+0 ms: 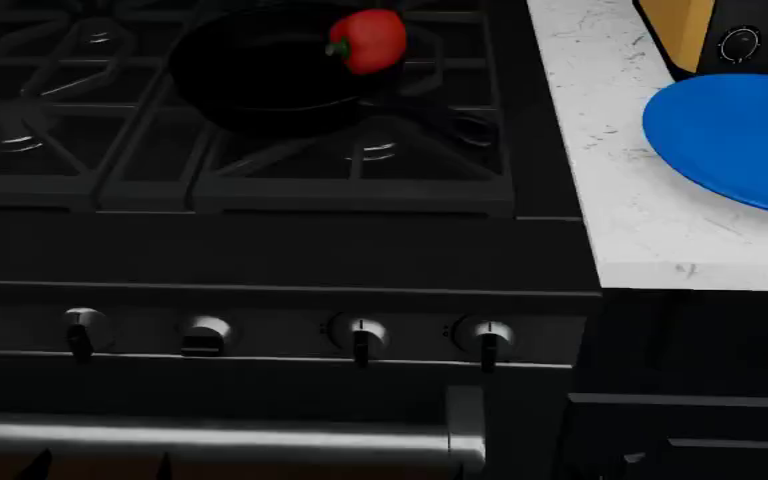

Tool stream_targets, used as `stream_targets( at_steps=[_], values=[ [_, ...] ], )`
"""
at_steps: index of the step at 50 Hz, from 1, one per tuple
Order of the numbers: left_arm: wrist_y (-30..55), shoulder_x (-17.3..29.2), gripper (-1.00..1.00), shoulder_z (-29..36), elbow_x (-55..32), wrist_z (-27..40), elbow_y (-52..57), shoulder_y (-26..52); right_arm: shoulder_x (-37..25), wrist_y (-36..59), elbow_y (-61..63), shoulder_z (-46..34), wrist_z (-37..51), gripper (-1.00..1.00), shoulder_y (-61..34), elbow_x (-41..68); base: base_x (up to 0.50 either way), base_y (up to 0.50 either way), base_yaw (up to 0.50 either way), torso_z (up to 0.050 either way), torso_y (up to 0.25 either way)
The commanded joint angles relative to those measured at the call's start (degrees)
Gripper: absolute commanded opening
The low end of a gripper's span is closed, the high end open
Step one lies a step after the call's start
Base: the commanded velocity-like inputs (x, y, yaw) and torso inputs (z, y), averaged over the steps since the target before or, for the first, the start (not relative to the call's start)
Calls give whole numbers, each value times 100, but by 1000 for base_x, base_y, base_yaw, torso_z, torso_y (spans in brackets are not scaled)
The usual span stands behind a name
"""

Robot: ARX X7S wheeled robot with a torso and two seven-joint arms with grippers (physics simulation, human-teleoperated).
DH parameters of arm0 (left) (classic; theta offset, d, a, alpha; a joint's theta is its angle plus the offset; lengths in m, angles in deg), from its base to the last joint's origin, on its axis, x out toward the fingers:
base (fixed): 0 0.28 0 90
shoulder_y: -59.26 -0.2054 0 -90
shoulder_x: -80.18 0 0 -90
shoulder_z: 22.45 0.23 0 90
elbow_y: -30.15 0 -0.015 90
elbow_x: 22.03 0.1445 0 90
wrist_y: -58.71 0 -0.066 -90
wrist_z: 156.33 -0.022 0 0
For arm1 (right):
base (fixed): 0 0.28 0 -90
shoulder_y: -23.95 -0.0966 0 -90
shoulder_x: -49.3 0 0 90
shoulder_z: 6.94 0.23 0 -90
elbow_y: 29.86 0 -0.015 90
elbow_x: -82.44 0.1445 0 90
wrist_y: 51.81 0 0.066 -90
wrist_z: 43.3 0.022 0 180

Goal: Pick up the pan and dump the vegetables in it onto the plate. Then return the pan to the stove.

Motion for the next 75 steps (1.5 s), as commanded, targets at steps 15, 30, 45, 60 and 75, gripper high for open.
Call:
stream_targets(
  at_steps=[15, 30, 45, 60, 75],
  values=[
    [256, 290, 100, 381, -97, 481, 49, 38, -302, -34, -23, -350, 352, 100, -4, 319, 0, 0, 0, 0, 0],
    [987, 444, 100, 555, 359, 348, 1405, -159, -409, 829, 1099, -377, 273, 100, 127, 229, 0, 0, 0, 23, 16],
    [5075, 963, 100, 384, 170, -441, 4756, 1081, -1256, 3990, 3994, 65, -57, 100, -653, 655, 0, 0, 0, 50, 34],
    [7505, 1290, 100, -55, -89, -834, 5914, 2800, -1937, 6585, 5383, 257, -310, 100, -2295, 1113, 0, 0, 0, 50, 35],
    [7251, 1284, 100, -16, -110, -761, 5793, 2492, -2313, 6965, 5723, -317, -161, 100, -2662, 978, 414, 0, 0, 50, 35]
  ],
)
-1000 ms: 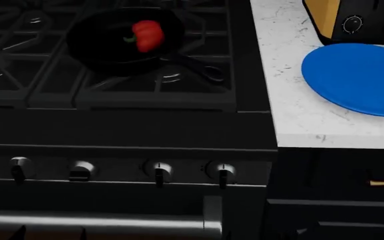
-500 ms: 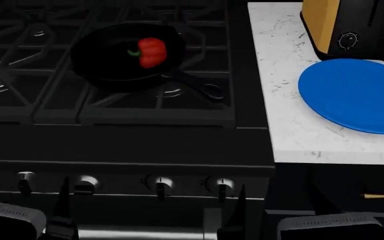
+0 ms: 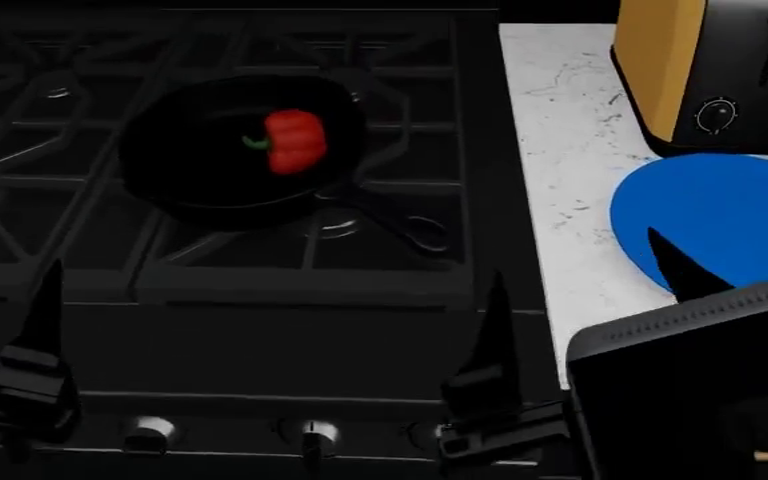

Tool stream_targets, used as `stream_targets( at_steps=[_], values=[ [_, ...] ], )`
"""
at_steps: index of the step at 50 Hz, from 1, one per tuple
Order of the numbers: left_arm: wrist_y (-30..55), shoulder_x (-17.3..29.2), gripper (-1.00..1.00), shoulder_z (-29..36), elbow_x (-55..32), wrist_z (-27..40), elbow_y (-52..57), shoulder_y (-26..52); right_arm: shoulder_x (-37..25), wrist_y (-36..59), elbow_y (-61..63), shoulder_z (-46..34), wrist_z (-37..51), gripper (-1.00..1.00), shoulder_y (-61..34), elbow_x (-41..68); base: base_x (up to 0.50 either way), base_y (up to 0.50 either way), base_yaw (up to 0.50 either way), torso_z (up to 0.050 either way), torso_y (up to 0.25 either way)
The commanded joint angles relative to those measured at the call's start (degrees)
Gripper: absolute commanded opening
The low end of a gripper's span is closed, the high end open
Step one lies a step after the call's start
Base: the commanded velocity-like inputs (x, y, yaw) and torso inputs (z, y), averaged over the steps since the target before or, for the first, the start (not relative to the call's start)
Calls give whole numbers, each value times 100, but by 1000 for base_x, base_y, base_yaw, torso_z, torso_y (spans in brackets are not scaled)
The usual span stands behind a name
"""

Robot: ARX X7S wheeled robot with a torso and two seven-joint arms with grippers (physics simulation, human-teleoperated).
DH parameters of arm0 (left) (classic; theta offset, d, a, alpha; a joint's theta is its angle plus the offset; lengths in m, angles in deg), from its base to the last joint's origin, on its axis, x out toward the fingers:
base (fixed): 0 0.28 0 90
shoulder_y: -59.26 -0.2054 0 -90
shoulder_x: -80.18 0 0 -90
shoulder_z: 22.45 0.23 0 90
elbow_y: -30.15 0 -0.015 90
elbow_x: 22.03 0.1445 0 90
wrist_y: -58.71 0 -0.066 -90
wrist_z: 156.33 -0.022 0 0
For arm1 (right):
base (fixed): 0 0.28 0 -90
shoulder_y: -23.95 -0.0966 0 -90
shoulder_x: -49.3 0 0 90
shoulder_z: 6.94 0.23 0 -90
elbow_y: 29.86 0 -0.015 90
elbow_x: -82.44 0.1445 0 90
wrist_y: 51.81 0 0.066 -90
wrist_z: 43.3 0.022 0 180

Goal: Pick up the pan and dump the vegetables in it onto the plate. Then return the pan to the stove.

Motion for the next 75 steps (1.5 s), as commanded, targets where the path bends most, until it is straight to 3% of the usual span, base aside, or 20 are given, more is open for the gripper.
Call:
stream_targets(
  at_steps=[1, 28, 32, 34, 35, 38, 39, 40, 48, 58, 68, 75],
  values=[
    [61, -51, 100, -234, -64, -243, 131, 29, -111, 646, 451, -80, -98, 100, -420, -76, 500, 0, 0, 50, 35],
    [91, -27, 100, -296, -139, -188, 234, 13, -95, 581, 420, -17, -114, 100, -463, 104, 500, 0, 0, 50, 34],
    [-13, 17, 100, -169, 13, 69, 324, -11, 9, 801, 151, 107, -244, 100, -673, 257, 234, 0, 0, 25, 14],
    [-107, 0, 100, -274, -224, 153, 343, -136, 105, 1150, -78, 253, -459, 100, -1001, 480, 0, 0, 0, 0, 0],
    [-149, 173, 100, -348, -727, 521, 343, -172, 75, 1295, -201, 174, -443, 100, -1167, 474, 0, 0, 0, 0, 0],
    [-495, 1405, 100, -611, -3306, 3010, 341, -127, 60, 1757, -502, -41, -705, 100, -1649, 720, 0, 0, 0, 0, 0],
    [-592, 1552, 100, -596, -4165, 3261, 338, -146, 45, 1870, -478, -156, -751, 100, -1746, 780, 0, 0, 0, 0, 0],
    [-675, 1614, 100, -572, -4346, 3335, 328, -178, 98, 1927, -503, -241, -721, 100, -1870, 786, 0, 0, 0, 0, 0],
    [-943, 1784, 100, -453, -4373, 3459, 245, -330, 146, 2635, -531, -682, -957, 100, -2333, 1504, 0, 0, 0, 0, 0],
    [-1018, 1868, 100, -294, -4444, 3575, 210, -287, -507, 2624, -1239, -589, 1388, 100, -2643, 5106, 0, 0, 0, 0, 0],
    [-1068, 1986, 100, -191, -4532, 3725, 216, -235, -517, 2411, -1596, -746, 1500, 100, -2502, 5570, 0, 0, 0, 0, 0],
    [-1174, 2063, 100, -113, -4516, 3792, 183, -294, -539, 1934, -1976, -1368, 1182, 100, -2421, 5132, 0, 0, 0, 0, 0]
  ],
)
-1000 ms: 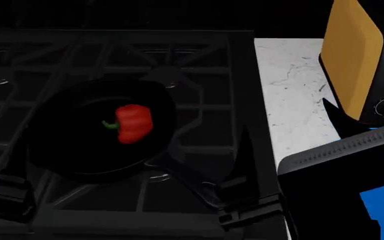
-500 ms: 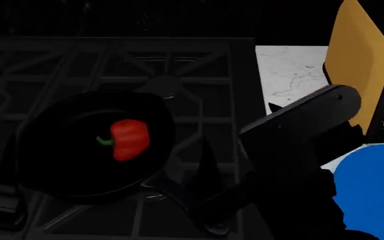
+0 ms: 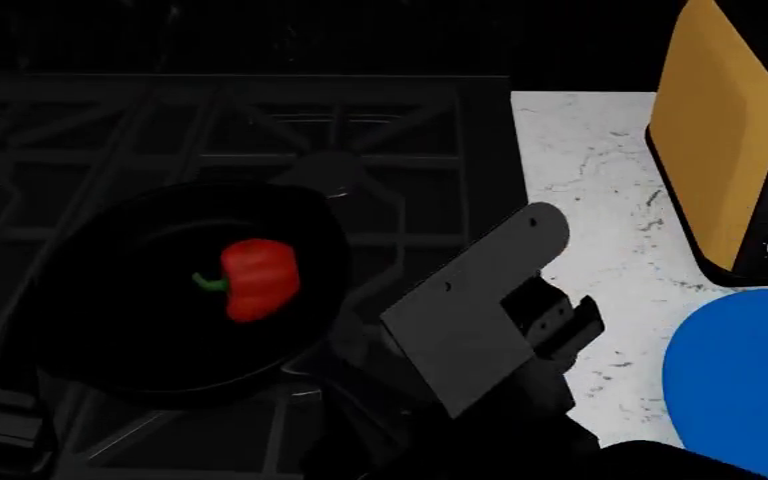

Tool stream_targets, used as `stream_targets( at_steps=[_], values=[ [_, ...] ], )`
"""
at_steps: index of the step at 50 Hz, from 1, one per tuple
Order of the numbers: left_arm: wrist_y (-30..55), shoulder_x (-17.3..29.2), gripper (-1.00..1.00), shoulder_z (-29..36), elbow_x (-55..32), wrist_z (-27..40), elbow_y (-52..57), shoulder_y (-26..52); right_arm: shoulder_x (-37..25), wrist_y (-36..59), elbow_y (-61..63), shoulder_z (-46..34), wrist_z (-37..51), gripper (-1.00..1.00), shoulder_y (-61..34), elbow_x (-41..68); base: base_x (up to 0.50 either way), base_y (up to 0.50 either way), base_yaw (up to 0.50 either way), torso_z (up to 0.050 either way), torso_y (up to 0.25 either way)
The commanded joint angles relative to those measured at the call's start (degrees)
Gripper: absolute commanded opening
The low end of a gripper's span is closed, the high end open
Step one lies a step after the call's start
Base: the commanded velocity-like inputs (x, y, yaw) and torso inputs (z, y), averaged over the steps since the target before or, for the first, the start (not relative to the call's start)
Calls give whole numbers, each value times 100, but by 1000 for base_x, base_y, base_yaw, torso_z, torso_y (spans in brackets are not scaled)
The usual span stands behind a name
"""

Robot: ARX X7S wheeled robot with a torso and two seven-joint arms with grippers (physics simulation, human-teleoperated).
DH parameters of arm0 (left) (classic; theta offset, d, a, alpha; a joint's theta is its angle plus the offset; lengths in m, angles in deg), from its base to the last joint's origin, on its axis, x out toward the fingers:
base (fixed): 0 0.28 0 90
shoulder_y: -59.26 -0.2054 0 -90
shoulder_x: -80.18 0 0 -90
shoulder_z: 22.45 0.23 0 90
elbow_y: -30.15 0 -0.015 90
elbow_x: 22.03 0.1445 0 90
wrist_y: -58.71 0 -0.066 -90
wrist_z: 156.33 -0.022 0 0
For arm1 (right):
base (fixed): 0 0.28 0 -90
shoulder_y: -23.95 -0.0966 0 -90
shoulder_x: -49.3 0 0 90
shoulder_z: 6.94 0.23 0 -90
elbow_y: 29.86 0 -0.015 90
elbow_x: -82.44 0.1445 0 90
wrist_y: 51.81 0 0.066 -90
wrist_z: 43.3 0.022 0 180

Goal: Pick up the pan and dump the vegetables in it onto the plate. Then return the pan to the stove.

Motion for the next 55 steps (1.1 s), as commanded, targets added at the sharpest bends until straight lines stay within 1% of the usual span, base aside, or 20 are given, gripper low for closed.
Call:
stream_targets(
  at_steps=[1, 6, 12, 15, 22, 34, 38, 43, 47, 48, 54, 55],
  values=[
    [-302, 48, 100, -79, -158, -10, -45, -62, 58, -411, -550, -471, -127, 100, 87, 95, 0, 0, 0, 0, 0],
    [-379, 74, 100, -23, -146, 7, -76, -100, -115, -695, -885, -1076, -542, 100, -45, -336, 0, 0, 0, 0, 0],
    [-458, 116, 100, 17, -151, 21, -92, -119, -156, -1041, -1283, -1379, -811, 100, 0, -631, 0, 0, 0, 0, 0],
    [-415, 151, 100, -11, -263, 66, -44, -102, -124, -1222, -1556, -1513, -972, 100, -115, -792, 0, 0, 0, 0, 0],
    [-572, 179, 100, 136, -149, 55, -140, -136, -89, -1475, -2024, -1916, -1254, 100, -272, -1126, 0, 0, 0, 0, 0],
    [-691, 269, 100, 149, -216, 136, -117, -204, 84, -1517, -2543, -2380, -1565, 100, -773, -1389, 0, 0, 0, 0, 0],
    [-712, 273, 100, 199, -257, 164, -72, -188, 182, -1488, -2620, -2629, -1637, 100, -748, -1431, 0, 0, 0, 0, 0],
    [-695, 304, 100, 138, -478, 260, 23, -98, 353, -1440, -2855, -2718, -1657, 100, -857, -1451, 0, 0, 0, 0, 0],
    [-763, 436, 100, 280, -656, 437, 81, 4, 437, -1587, -3063, -2944, -1723, 100, -736, -1579, 0, 0, 0, 0, 0],
    [-828, 464, 100, 392, -561, 441, 80, -36, 444, -1632, -3111, -2974, -1760, 100, -723, -1596, 0, 0, 0, 0, 0],
    [-988, 627, 100, 424, -712, 667, 77, -48, 514, -1877, -3685, -2990, -1951, 100, -855, -1727, 0, 0, 1, 0, 0],
    [-1048, 605, 100, 587, -536, 631, 39, -97, 528, -1853, -3704, -3010, -1955, 100, -784, -1697, 12, 4, 0, 0, 0]
  ],
)
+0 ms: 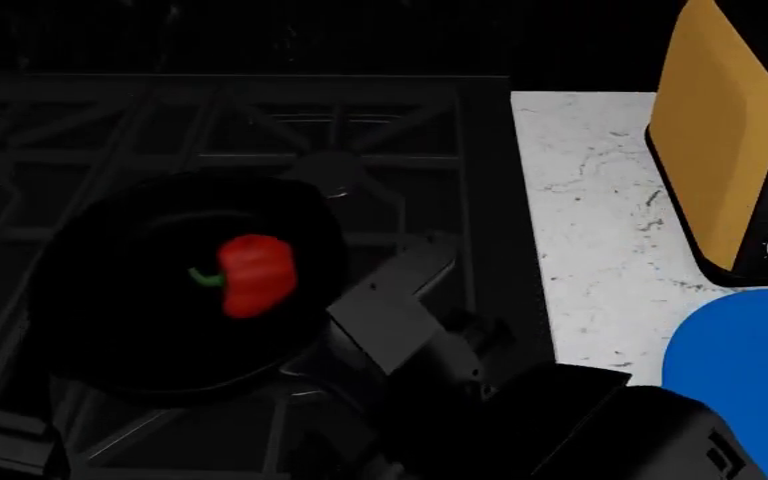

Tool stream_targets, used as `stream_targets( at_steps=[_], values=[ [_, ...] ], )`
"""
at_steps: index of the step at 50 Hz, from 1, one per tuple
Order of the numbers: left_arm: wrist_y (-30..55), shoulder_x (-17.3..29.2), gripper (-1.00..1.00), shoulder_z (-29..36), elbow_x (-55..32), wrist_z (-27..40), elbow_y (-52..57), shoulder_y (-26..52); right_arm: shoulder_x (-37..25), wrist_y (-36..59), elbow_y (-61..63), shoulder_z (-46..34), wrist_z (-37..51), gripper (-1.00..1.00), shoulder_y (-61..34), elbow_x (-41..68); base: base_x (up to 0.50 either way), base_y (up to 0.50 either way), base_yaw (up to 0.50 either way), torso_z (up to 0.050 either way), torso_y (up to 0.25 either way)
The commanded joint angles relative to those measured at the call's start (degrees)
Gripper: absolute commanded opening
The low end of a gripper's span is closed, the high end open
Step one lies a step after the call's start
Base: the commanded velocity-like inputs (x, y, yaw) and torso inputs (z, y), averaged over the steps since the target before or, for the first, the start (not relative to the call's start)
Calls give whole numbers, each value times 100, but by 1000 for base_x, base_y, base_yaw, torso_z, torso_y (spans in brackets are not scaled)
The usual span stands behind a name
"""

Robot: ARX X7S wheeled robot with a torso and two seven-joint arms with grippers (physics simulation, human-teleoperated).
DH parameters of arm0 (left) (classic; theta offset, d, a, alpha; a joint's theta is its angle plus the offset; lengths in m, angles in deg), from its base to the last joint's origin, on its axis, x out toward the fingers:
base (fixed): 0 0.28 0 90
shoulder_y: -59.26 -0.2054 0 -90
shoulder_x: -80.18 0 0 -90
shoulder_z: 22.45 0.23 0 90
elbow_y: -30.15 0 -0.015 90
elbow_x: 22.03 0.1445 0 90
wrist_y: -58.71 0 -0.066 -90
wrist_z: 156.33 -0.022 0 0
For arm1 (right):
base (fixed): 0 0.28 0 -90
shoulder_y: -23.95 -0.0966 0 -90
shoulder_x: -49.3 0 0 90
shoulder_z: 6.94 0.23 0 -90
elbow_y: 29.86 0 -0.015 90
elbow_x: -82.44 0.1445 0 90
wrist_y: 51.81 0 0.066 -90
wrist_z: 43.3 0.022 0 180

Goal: Pick up the pan and dump the vegetables in it onto the plate. Then return the pan to the stove.

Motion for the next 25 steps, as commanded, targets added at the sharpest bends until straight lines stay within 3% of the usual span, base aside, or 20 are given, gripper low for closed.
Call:
stream_targets(
  at_steps=[1, 2, 3, 10, 17, 25],
  values=[
    [-417, 69, 100, 155, -25, 41, -4, -23, 331, -216, -712, -209, -345, 100, 144, -370, 0, 3, 3, 0, 0],
    [-373, 82, 100, 135, -161, 102, 22, 65, 350, -209, -738, -204, -355, 100, 185, -340, 0, 3, 3, 0, 0],
    [-341, 117, 100, 142, -295, 195, 52, 168, 346, -196, -687, -141, -312, -100, 204, -300, 0, 3, 3, 0, 0],
    [-479, 319, 100, 217, -596, 494, 31, 321, 136, 3, 229, 521, 171, -100, 310, 115, 0, 0, 1, 0, 0],
    [-711, 415, 100, 357, -441, 512, -74, 168, -229, 371, 1899, 1947, 1147, -100, 942, 1221, 0, 0, 0, 0, 0],
    [-770, 436, 100, 465, -365, 510, -128, 137, -565, -7, 2441, 3117, 1545, -100, 1618, 1783, 0, 0, 0, 0, 0]
  ],
)
